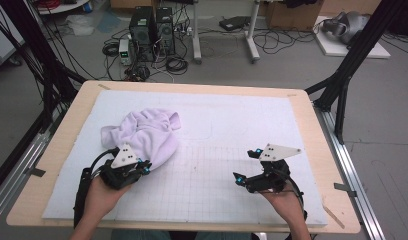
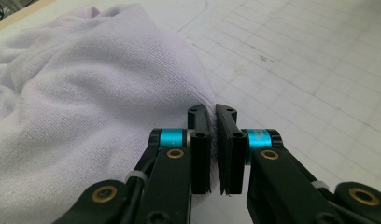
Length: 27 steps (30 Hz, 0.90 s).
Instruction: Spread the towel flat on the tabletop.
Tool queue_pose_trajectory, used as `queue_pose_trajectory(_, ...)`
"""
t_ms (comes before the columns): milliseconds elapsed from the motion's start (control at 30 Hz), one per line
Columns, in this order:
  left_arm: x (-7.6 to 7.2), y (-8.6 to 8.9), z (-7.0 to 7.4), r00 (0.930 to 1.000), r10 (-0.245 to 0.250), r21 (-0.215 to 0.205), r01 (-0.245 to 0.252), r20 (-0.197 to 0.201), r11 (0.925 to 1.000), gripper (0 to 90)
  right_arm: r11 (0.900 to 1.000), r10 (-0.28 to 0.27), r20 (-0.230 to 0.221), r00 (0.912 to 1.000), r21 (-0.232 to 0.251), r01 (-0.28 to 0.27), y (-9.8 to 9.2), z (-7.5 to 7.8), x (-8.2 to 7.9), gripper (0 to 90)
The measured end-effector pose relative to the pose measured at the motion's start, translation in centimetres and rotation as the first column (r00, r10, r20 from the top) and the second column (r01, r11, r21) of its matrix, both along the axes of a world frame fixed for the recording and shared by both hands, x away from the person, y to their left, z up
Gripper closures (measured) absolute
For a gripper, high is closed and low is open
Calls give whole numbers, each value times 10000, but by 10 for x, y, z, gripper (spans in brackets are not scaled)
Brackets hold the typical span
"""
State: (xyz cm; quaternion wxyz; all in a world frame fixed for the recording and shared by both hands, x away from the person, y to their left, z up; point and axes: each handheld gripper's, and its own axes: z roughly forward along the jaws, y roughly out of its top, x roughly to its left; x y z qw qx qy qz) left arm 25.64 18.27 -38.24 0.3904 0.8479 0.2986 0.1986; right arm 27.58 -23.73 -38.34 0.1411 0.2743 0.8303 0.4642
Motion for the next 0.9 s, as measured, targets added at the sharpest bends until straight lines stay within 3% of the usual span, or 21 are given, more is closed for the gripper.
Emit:
queue_pose_trajectory(133, -19, 3, 1, 9996, -286, -192, 284, -79, 9994, 844, 9998, 163, -5, 9999, -75, -163, 7, 2, 2, 110)
queue_pose_trajectory(233, -23, 7, -6, 9987, -449, -232, 443, -258, 9988, 834, 9995, 286, 10, 9996, -100, -286, 12, 2, 4, 110)
queue_pose_trajectory(267, -22, 9, -9, 9982, -457, -453, 438, -401, 9980, 793, 9994, 335, -6, 9994, -93, -335, 16, 2, 6, 111)
queue_pose_trajectory(300, -19, 13, -11, 9978, -351, -705, 312, -555, 9970, 677, 9991, 417, -72, 9991, -86, -418, 20, 0, 7, 112)
queue_pose_trajectory(367, -16, 16, -14, 9977, -127, -807, 73, -664, 9967, 474, 9955, 900, -408, 9951, -274, -911, 35, -7, 14, 115)
queue_pose_trajectory(500, -11, 23, -16, 9982, 56, -821, -106, -603, 9966, 412, 9909, 1250, -531, 9907, -444, -1273, 53, -11, 23, 154)
queue_pose_trajectory(733, 1, 41, -23, 9969, 701, -758, -727, -356, 9945, 400, 9840, 1715, -455, 9841, -403, -1733, 82, -11, 39, 183)
queue_pose_trajectory(900, 12, 52, -32, 9938, 918, -669, -960, -626, 9931, 472, 9775, 2022, -469, 9782, -516, -2046, 107, -15, 55, 242)
